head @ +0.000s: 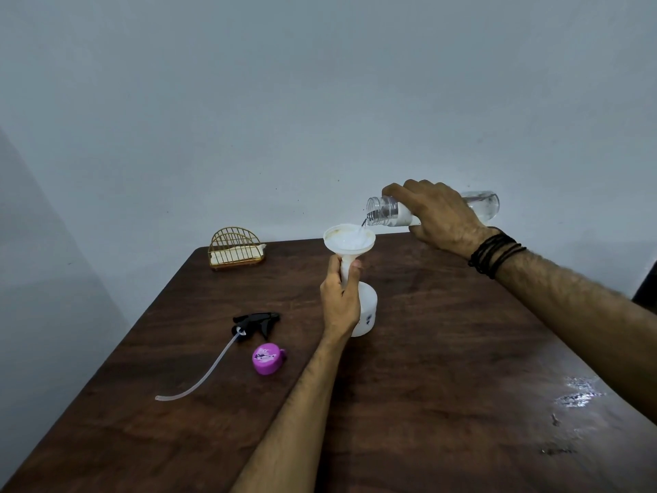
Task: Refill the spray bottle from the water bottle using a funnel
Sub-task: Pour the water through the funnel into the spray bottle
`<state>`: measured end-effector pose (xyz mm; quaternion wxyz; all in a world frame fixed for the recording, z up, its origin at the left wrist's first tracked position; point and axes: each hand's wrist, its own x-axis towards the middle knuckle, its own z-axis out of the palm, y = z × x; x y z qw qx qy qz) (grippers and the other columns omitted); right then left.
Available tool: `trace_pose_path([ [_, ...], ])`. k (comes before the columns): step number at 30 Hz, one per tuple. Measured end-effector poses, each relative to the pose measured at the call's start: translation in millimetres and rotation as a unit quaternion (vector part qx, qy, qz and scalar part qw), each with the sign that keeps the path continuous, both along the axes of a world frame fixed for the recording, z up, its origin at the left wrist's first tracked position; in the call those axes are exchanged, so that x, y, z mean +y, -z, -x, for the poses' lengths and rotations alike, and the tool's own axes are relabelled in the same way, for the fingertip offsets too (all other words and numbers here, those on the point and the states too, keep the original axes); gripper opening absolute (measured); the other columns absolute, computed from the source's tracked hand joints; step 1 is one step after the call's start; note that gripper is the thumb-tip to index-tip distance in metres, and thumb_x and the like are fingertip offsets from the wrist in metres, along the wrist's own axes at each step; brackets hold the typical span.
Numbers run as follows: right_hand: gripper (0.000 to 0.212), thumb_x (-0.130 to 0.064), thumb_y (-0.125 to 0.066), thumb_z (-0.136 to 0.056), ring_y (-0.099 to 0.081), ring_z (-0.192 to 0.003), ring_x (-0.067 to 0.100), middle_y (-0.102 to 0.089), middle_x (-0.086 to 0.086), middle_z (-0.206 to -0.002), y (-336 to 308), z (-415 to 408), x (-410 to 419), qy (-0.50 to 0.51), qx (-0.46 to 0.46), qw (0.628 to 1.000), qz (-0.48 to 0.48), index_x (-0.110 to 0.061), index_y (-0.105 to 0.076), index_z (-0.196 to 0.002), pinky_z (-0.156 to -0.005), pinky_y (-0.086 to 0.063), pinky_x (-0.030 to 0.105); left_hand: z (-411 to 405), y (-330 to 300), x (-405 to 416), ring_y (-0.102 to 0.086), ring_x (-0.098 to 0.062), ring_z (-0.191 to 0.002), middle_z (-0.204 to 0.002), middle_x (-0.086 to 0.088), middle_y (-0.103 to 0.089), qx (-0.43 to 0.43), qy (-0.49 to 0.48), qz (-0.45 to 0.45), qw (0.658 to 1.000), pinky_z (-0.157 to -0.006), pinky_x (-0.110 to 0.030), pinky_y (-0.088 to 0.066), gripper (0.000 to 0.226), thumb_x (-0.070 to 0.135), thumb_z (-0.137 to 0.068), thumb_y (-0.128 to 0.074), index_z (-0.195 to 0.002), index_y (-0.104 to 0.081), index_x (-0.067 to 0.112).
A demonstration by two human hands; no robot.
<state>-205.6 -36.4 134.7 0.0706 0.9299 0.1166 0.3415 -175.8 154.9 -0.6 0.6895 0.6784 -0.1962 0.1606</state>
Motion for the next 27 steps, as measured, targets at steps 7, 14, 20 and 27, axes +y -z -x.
trace_pose_path([
  [7, 0.071, 0.002, -0.07, -0.066, -0.055, -0.078, 0.03, -0.058, 0.004, -0.095, 0.0, 0.2, -0.2, -0.001, 0.004, 1.0, 0.012, -0.019, -0.051, -0.131, -0.066, -0.031, 0.033, 0.4, 0.0, 0.2, -0.067, -0.016, -0.085, -0.092, -0.002, -0.071, -0.003, -0.002, -0.002, 1.0, -0.072, -0.021, -0.051, 0.016, 0.031, -0.101, -0.056, -0.108, -0.061, 0.018],
  [14, 0.07, 0.003, -0.068, -0.066, -0.055, -0.078, 0.031, -0.058, 0.005, -0.094, -0.1, -0.3, 1.6, -0.003, 0.004, 1.0, 0.016, -0.019, -0.052, -0.131, -0.066, -0.032, 0.033, 0.4, -0.2, 0.3, -0.066, -0.016, -0.085, -0.09, -0.001, -0.071, 0.0, -0.006, -0.004, 1.0, -0.073, -0.027, -0.052, 0.013, 0.031, -0.101, -0.056, -0.106, -0.061, 0.019],
  [20, 0.07, 0.005, -0.066, -0.064, -0.055, -0.077, 0.032, -0.058, 0.005, -0.093, -2.4, -0.5, 3.2, -0.004, -0.002, 1.0, 0.016, -0.018, -0.053, -0.129, -0.065, -0.032, 0.034, 0.9, -0.9, 0.5, -0.066, -0.017, -0.083, -0.089, -0.001, -0.07, -0.005, -0.004, -0.002, 1.0, -0.071, -0.025, -0.052, 0.016, 0.029, -0.101, -0.056, -0.108, -0.061, 0.015],
  [27, 0.067, 0.003, -0.065, -0.066, -0.056, -0.077, 0.032, -0.058, 0.006, -0.093, -4.5, 0.2, 3.9, -0.006, 0.003, 1.0, 0.017, -0.017, -0.054, -0.13, -0.065, -0.037, 0.036, 1.2, -1.3, 0.2, -0.065, -0.006, -0.082, -0.091, 0.001, -0.07, -0.001, -0.005, -0.008, 1.0, -0.07, -0.016, -0.05, 0.019, 0.029, -0.102, -0.055, -0.11, -0.061, 0.012],
])
